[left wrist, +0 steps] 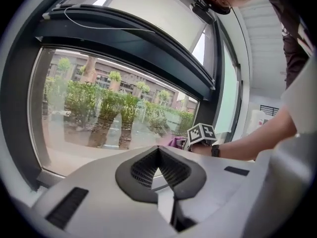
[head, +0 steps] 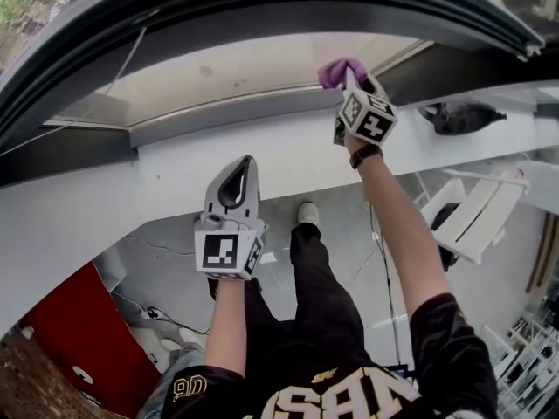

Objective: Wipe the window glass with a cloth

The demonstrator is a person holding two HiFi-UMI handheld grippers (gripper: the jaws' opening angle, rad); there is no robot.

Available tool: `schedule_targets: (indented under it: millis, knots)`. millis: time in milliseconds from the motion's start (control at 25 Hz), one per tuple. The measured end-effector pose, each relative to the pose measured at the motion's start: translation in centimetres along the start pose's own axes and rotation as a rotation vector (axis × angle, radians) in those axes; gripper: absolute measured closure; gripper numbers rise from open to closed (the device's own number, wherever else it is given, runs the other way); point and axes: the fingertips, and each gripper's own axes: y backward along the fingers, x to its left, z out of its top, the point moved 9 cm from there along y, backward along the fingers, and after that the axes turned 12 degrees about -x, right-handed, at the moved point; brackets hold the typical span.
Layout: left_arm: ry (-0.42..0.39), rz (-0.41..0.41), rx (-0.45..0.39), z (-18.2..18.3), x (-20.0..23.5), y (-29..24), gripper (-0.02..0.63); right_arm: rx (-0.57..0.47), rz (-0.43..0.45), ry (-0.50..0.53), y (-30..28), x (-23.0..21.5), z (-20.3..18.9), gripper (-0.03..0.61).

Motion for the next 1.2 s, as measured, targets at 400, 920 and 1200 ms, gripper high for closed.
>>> schedule_targets:
  millis: [400,920,1200]
  knots:
    - [-0.001,0.029,0.025,-0.7,1.0,1.6,0.604,0.020,-0.100,-0.061,1.0,-1.8,-1.2,0.500]
    - [-0.091,0.252,0.043,4.5,18.1,14.8,0.604,0.142,0.593,-0.087,3.4,42.3,-13.1,0.500]
    - [-0.141,0.331,0.067,5.4,23.2,19.8,0.604,0.189,0.683,-0.119,2.0,54.5,-15.5,0.500]
